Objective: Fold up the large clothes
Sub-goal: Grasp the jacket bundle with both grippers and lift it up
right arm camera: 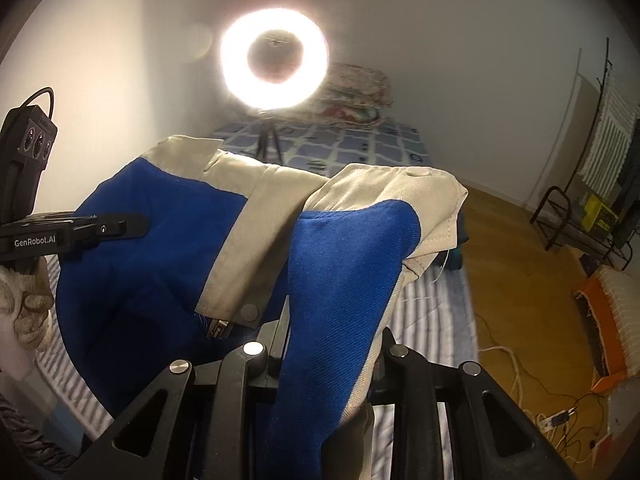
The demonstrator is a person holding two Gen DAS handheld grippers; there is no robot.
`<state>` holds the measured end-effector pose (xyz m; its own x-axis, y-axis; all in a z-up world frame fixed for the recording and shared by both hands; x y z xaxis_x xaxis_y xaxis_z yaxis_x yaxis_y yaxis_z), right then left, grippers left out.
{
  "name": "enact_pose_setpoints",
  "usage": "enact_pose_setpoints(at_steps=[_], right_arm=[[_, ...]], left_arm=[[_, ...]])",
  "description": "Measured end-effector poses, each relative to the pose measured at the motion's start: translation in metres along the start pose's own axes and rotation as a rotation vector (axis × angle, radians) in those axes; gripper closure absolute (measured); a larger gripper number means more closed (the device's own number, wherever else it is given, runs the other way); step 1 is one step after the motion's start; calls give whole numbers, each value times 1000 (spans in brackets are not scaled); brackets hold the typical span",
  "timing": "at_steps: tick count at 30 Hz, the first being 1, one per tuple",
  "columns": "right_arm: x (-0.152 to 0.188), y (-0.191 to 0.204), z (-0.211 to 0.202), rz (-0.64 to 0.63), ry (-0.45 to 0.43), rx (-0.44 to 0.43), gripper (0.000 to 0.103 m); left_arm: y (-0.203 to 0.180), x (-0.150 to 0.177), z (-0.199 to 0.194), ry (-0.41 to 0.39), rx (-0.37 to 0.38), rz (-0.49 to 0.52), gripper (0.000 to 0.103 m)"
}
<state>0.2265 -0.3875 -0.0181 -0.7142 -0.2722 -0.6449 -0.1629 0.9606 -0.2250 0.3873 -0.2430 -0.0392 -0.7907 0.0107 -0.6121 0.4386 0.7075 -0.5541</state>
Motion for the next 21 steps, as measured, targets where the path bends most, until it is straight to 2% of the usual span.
enact_pose_setpoints(at_steps=[8, 14, 21], right_arm=[[-54, -70, 60, 28, -39, 72, 78], [-87, -129, 120, 104, -71, 94, 78], [-116, -189, 190, 121, -49, 102, 79]], left_arm=[[6, -87, 95, -33, 75, 8, 81], [9, -140, 165, -59, 79, 31, 81], [18, -193, 245, -59, 64, 16, 81]])
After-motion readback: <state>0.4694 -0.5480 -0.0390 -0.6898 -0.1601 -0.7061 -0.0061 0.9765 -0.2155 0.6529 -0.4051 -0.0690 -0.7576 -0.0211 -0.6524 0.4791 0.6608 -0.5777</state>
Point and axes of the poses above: each gripper's, at about its wrist camera, not at the fingertips, and z roughly the way its jaws point, y to its left, x to its underside, the point moved 1 cm from there along z, roughly the way its jaws point, and after that the axes turned 10 degrees about -z, right-handed, at the moved point
